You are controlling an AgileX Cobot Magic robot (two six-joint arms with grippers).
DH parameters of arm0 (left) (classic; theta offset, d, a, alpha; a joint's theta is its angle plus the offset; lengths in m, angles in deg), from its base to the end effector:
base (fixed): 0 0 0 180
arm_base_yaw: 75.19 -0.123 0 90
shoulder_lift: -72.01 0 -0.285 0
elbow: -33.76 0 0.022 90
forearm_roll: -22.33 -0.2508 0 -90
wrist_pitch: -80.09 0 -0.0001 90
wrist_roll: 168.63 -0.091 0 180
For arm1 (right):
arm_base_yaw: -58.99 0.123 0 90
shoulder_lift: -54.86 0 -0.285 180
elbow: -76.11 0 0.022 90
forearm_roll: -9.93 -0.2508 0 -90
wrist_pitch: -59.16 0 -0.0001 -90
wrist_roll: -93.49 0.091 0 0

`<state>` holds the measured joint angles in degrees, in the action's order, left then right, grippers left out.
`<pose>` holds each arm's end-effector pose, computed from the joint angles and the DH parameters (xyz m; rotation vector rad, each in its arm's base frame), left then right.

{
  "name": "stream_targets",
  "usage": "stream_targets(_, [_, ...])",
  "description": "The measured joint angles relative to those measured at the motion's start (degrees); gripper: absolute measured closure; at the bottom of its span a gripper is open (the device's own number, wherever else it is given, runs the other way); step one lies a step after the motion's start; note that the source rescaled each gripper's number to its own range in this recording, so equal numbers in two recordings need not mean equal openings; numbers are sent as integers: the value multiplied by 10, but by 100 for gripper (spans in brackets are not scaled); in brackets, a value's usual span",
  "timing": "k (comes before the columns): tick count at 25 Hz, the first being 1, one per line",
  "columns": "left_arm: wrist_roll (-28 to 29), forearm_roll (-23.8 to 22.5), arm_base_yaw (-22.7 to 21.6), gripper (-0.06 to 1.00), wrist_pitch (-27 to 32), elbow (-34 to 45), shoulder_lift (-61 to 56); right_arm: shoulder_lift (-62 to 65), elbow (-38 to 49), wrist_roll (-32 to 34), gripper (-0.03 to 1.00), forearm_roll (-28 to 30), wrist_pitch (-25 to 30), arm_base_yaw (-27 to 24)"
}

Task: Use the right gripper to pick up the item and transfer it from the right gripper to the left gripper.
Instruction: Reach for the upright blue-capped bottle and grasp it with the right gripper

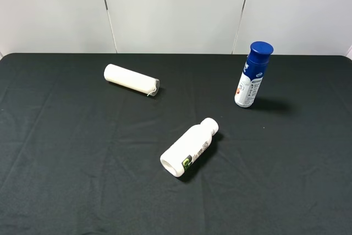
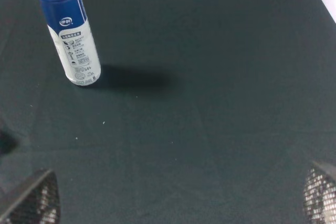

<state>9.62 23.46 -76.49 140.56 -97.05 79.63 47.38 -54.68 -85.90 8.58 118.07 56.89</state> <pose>-0.0038 -0.0016 0.2747 0.0088 2.0468 0.0096 -0.0030 0.0019 0.2768 0.0472 2.0168 0.0116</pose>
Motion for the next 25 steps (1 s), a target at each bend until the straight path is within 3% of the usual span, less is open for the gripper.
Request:
stream_targets(21, [0, 0, 0, 1, 0, 0, 0, 0, 0, 1, -3, 0, 0, 0])
stream_targets(25, [0, 0, 0, 1, 0, 0, 0, -7, -22, 31, -3, -1, 0, 0])
